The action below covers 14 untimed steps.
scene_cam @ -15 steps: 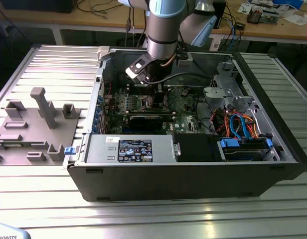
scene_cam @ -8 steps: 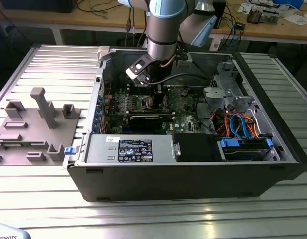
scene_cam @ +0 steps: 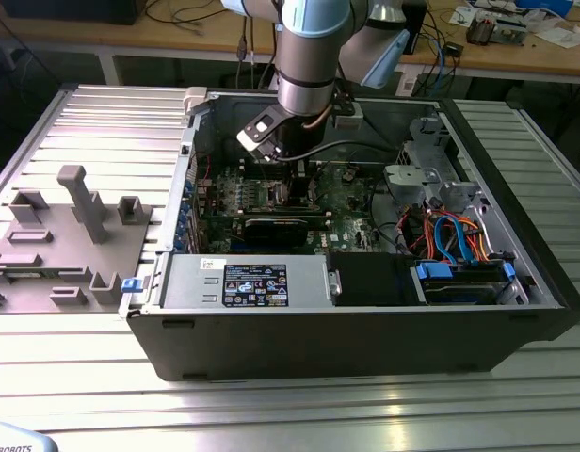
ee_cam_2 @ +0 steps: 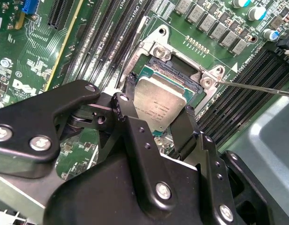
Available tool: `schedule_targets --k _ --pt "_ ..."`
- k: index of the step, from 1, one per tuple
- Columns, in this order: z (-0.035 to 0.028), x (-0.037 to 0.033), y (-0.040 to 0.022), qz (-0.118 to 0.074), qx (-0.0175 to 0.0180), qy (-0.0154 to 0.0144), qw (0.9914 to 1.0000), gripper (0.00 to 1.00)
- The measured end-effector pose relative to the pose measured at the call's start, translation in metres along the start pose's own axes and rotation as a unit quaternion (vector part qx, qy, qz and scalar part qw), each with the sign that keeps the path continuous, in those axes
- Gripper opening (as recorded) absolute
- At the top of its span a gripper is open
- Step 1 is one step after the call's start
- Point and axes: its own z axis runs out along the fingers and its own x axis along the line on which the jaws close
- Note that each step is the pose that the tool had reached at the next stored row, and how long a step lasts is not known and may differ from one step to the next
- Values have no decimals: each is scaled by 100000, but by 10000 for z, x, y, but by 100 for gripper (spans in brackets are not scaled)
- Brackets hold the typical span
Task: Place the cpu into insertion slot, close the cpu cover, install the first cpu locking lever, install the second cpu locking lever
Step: 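Place the cpu into insertion slot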
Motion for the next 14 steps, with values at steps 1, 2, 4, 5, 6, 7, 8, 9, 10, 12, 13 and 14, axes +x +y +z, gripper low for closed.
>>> schedule_targets --k 1,2,4,5,6,7,8,9,10,12,13,14 --pt "2 0 0 15 -1 3 100000 55" --pt "5 1 0 32 -2 4 100000 55" --pt "13 3 0 68 1 3 100000 55" --pt "16 4 1 78 1 3 100000 55" --pt "18 5 1 84 0 4 100000 55" --pt "22 6 1 95 -2 7 100000 55" --pt "24 6 1 102 1 5 100000 55" --pt "27 7 1 111 0 6 100000 55" --pt "30 8 1 119 0 6 100000 55" --pt "37 9 1 137 3 -2 100000 55" --pt "40 10 1 145 2 -1 100000 55" --pt "45 11 1 156 2 5 100000 55"
